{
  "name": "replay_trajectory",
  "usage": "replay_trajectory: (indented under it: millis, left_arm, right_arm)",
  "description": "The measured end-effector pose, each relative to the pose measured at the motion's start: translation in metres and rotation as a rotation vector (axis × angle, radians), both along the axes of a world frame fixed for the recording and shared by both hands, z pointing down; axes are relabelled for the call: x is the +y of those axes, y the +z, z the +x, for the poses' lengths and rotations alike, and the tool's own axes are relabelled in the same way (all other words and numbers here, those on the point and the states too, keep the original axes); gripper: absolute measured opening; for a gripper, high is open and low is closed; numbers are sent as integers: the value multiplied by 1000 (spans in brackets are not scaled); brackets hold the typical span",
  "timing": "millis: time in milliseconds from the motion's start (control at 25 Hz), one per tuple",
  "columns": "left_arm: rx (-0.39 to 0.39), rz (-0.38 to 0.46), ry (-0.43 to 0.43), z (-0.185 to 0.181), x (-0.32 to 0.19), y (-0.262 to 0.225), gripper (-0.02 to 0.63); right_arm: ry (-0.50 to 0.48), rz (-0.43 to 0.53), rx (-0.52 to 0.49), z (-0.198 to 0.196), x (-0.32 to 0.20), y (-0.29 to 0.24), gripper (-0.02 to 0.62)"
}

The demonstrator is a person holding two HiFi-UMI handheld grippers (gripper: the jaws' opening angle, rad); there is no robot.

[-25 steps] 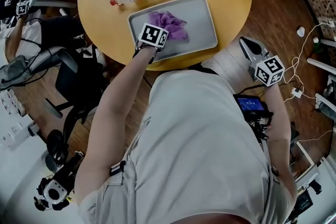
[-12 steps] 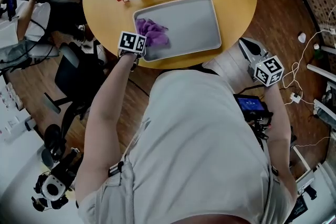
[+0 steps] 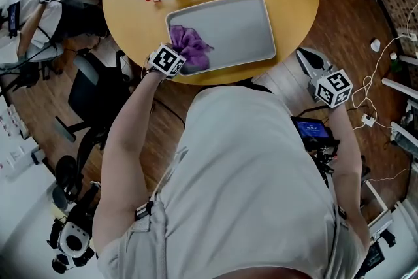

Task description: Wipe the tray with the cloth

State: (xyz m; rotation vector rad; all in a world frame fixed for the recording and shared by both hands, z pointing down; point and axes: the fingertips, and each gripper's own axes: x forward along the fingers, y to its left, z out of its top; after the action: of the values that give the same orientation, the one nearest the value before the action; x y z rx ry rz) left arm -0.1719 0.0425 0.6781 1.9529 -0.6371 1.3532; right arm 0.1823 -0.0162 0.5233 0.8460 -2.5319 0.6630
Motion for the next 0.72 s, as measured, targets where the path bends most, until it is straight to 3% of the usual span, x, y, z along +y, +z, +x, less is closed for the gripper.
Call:
replay_trajectory:
  millis: [120, 200, 440, 720]
  left_arm:
    - [-111, 54, 287, 7, 15, 0, 95]
    - [-156, 83, 400, 12, 19, 2, 95]
    - [-141, 118, 484, 50, 11, 3, 94]
    - [-114, 130, 555, 119, -15, 1, 95]
  right_arm:
    - [-2, -3, -1, -1, 1, 1, 3]
    - [-2, -4, -2, -1, 2, 2, 3]
    - [5, -4, -1, 1, 3, 2, 3]
    - [38, -15, 7, 13, 4, 6, 3]
